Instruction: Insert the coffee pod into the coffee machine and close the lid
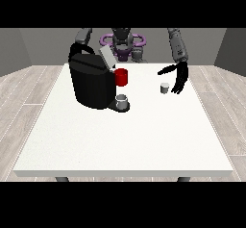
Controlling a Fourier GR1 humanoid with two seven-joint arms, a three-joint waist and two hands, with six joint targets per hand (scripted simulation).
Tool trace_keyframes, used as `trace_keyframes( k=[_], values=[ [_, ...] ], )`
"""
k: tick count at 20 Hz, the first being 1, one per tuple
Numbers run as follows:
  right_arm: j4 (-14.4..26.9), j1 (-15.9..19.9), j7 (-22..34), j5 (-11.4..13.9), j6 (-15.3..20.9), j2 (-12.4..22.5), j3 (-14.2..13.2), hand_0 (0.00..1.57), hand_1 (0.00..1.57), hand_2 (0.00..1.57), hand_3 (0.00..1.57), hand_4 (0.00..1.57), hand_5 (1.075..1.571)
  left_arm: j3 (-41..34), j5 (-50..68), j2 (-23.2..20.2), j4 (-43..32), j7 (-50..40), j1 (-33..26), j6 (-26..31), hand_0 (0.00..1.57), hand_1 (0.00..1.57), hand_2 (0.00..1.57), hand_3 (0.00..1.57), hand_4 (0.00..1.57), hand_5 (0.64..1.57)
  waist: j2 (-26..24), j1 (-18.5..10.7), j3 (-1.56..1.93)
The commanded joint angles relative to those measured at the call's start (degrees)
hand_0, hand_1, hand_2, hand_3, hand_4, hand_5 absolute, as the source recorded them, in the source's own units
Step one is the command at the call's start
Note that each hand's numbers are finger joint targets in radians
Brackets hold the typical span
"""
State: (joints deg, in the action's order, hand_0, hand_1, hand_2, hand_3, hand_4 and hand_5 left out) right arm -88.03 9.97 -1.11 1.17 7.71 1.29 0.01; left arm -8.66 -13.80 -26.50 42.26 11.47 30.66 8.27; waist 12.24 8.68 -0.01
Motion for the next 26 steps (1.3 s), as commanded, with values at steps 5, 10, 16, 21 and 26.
trace_keyframes(
  k=[5,10,16,21,26],
  values=[
    [-0.84,0.96,0.18,2.89,1.89,-0.22,1.56,0.0,0.0,0.0,0.0,0.41,1.571,1.26,-6.14,-3.35,-6.41,6.2,1.09,-3.74,0.63,0.63,0.76,0.49,0.0,1.571,3.67,1.17,-0.05],
    [3.0,1.42,-2.01,0.18,0.1,-0.2,-0.42,0.0,0.0,0.0,0.0,0.39,1.571,4.5,-11.02,-0.39,-6.81,3.4,2.82,-8.45,0.55,0.55,0.7,0.45,0.0,1.571,2.67,1.39,0.0],
    [1.22,1.76,0.37,1.1,0.77,0.4,0.65,0.0,0.0,0.0,0.0,0.48,1.571,2.91,-12.39,0.62,-10.63,7.49,4.64,-13.16,0.72,0.72,0.86,0.65,0.23,1.571,2.44,1.67,-0.02],
    [0.27,2.87,1.5,2.58,4.15,-1.25,2.92,0.0,0.0,0.0,0.0,0.49,1.571,3.12,-15.42,-0.2,-12.87,8.25,6.58,-17.87,0.84,0.84,0.97,0.75,0.38,1.571,4.14,2.08,-0.03],
    [5.32,2.93,-2.55,-1.73,-0.1,1.4,-3.06,0.0,0.0,0.0,0.0,0.49,1.571,6.22,-18.95,-1.23,-12.34,7.8,5.49,-15.93,0.9,0.9,1.01,0.78,0.31,1.571,2.74,0.57,0.03]
  ],
)
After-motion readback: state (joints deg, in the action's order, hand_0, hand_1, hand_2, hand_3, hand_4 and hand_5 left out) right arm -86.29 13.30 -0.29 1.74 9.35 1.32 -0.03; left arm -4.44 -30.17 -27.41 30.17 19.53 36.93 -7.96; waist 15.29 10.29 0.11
